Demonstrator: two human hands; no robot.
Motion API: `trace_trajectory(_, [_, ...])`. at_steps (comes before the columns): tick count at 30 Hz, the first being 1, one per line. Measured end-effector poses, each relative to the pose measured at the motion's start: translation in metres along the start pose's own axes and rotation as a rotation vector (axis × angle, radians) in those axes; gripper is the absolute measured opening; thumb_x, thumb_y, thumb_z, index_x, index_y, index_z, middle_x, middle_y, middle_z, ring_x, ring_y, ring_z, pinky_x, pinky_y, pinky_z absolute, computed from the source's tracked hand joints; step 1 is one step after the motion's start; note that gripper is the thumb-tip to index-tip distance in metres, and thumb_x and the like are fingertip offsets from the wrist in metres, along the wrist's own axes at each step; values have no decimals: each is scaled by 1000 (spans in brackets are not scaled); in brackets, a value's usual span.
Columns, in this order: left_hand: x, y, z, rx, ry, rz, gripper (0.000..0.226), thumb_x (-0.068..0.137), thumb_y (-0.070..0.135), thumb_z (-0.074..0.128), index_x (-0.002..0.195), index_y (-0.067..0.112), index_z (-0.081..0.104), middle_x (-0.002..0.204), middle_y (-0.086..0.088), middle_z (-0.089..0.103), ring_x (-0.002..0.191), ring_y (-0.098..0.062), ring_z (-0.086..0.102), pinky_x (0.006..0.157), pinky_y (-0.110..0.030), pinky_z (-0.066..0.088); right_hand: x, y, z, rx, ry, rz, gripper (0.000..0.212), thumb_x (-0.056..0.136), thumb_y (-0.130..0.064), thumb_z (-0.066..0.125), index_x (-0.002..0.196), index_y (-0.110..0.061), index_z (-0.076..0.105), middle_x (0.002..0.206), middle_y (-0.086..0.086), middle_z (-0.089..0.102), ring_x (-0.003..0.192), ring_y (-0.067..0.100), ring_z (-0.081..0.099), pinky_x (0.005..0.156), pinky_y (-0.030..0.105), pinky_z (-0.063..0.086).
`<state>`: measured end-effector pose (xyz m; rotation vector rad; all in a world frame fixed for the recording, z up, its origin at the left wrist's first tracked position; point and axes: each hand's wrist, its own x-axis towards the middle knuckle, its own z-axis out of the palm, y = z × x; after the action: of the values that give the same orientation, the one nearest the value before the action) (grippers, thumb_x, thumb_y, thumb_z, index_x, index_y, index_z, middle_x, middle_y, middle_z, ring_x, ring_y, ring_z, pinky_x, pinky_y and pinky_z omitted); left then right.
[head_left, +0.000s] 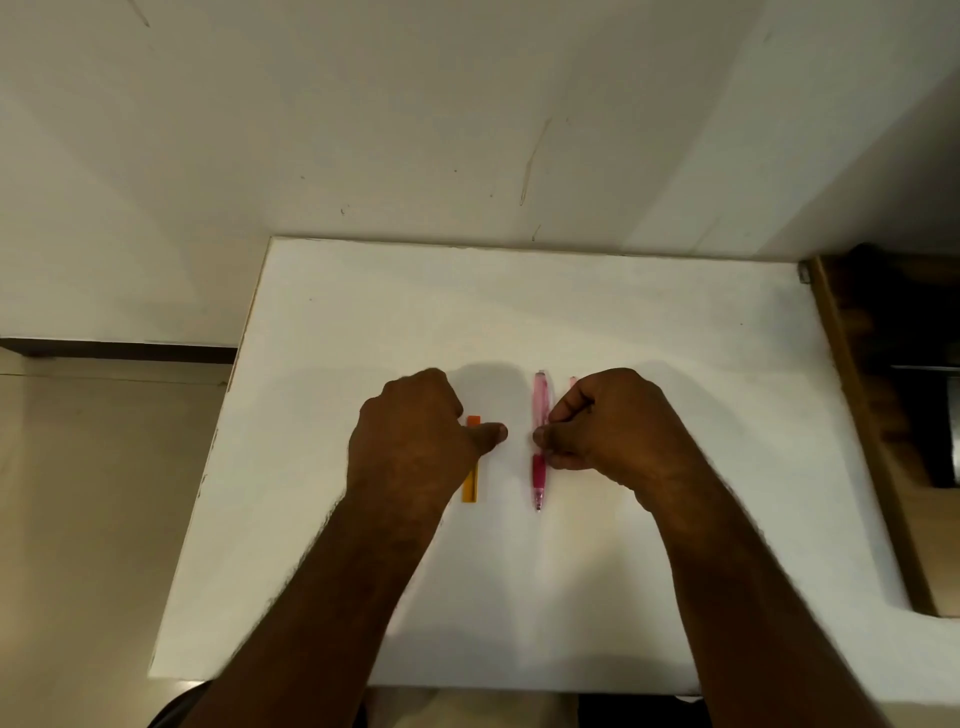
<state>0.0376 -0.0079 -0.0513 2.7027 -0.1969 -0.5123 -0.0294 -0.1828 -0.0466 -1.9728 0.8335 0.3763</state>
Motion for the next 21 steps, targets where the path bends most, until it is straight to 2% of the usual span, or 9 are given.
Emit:
trace_trajectory(3, [1, -2, 0, 15, -30, -35, 43, 67, 63, 78, 81, 25, 64, 81, 8, 66, 79, -18, 65, 67, -27, 43, 1, 2, -3, 40, -20, 17, 23, 69, -12, 93, 57, -13, 73, 61, 5, 77, 60, 22, 78, 83, 45, 64])
trace_trajectory(6, [0, -1, 0, 7, -18, -29, 33, 71, 55, 77, 79, 25, 67, 82, 7, 68, 74, -17, 62, 66, -27, 43, 1, 3, -4, 47, -21, 19, 20, 71, -11, 91, 61, -9, 74, 61, 7, 77, 60, 22, 78, 83, 45, 64])
trace_trajectory(10, [0, 3, -2, -15, 23, 4, 24, 72, 48, 73, 75, 25, 68, 75, 8, 68, 65, -13, 57, 62, -24, 40, -1, -2, -6, 5, 68, -46, 25, 82, -30, 84, 68, -11, 74, 60, 2, 76, 58, 16, 77, 83, 45, 63])
trace_trajectory(13, [-1, 8, -6, -98, 105, 114, 23, 72, 49, 71, 72, 27, 65, 68, 12, 65, 64, -8, 60, 60, -23, 45, -6, -12, -6, 118, 160, -150, 22, 87, -36, 79, 76, -17, 75, 66, -1, 77, 61, 13, 77, 80, 46, 64])
trace_trajectory(17, [-6, 15, -9, -197, 184, 291, 20, 73, 46, 73, 73, 28, 64, 67, 11, 65, 63, -8, 62, 60, -26, 50, -11, -24, 6, 294, 60, -213, 10, 87, -28, 79, 89, -18, 79, 78, 1, 80, 74, 17, 78, 81, 44, 65])
trace_trajectory(21, [-7, 17, -11, -247, 186, 360, 18, 76, 42, 73, 79, 26, 66, 73, 9, 67, 68, -10, 64, 66, -34, 55, -9, -25, 8, 362, 52, -226, 8, 86, -17, 80, 93, -13, 79, 82, 7, 80, 78, 23, 78, 80, 41, 65])
